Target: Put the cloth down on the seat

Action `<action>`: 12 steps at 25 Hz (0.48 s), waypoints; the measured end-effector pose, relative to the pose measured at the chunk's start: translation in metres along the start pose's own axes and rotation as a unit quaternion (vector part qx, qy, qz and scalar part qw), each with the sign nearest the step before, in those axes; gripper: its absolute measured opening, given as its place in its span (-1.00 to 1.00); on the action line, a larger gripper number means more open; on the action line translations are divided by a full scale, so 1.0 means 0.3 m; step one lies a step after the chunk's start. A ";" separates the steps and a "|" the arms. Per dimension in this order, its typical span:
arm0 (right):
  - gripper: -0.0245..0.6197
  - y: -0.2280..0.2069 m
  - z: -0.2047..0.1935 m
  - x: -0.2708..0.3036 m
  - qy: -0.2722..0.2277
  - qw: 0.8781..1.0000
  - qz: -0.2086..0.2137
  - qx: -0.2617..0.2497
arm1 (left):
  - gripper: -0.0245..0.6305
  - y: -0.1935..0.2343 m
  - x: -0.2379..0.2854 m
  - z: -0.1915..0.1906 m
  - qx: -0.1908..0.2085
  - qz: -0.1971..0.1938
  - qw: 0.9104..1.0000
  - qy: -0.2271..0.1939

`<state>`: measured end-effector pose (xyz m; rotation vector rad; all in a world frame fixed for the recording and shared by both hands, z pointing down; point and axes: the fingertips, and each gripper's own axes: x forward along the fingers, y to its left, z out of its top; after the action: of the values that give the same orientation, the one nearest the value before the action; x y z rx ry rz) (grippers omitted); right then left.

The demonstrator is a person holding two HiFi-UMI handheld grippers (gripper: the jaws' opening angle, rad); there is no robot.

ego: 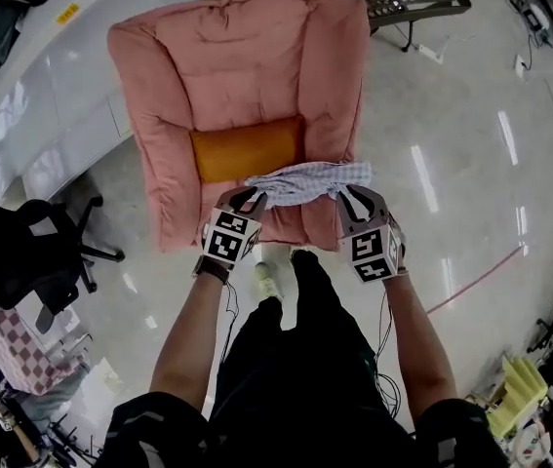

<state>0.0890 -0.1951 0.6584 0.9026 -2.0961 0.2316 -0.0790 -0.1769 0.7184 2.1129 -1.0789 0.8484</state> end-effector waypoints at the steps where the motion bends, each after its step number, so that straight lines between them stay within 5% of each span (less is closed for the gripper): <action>1: -0.77 0.002 0.016 -0.025 -0.005 1.000 -0.003 0.002 | -0.69 -0.004 -0.026 0.021 -0.003 0.002 1.000 -0.008; 12: -0.87 0.034 0.188 -0.263 -0.064 0.996 -0.042 0.036 | -0.91 -0.049 -0.323 0.210 -0.035 0.022 0.996 -0.078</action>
<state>0.0791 -0.1719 0.5640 1.0713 -2.1741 0.2119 -0.0948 -0.1732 0.6031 2.1319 -1.2212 0.6655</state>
